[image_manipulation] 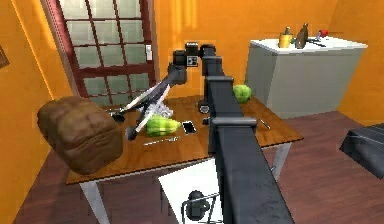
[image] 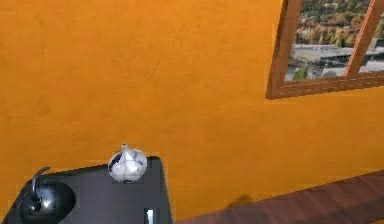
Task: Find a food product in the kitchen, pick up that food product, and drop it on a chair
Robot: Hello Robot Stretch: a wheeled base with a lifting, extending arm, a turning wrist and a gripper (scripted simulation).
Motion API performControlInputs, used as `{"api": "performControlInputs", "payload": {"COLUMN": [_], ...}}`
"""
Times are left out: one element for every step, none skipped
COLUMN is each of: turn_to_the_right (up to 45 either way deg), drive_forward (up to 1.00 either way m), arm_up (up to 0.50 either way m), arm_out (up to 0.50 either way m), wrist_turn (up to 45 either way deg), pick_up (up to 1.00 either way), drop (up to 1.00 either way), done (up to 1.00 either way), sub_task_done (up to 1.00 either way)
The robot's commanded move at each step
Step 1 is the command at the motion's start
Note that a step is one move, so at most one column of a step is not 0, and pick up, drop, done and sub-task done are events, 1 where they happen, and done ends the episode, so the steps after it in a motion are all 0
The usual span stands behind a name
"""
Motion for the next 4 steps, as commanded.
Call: {"api": "performControlInputs", "payload": {"turn_to_the_right": [0.0, 0.0, 0.0, 0.0], "drive_forward": [0.00, 0.00, 0.00, 0.00], "arm_up": [0.00, 0.00, 0.00, 0.00], "arm_out": [0.00, 0.00, 0.00, 0.00], "wrist_turn": [45.0, 45.0, 45.0, 9.0], "pick_up": [0.00, 0.00, 0.00, 0.00], "drop": [0.00, 0.00, 0.00, 0.00], "done": [0.00, 0.00, 0.00, 0.00], "sub_task_done": [0.00, 0.00, 0.00, 0.00]}}
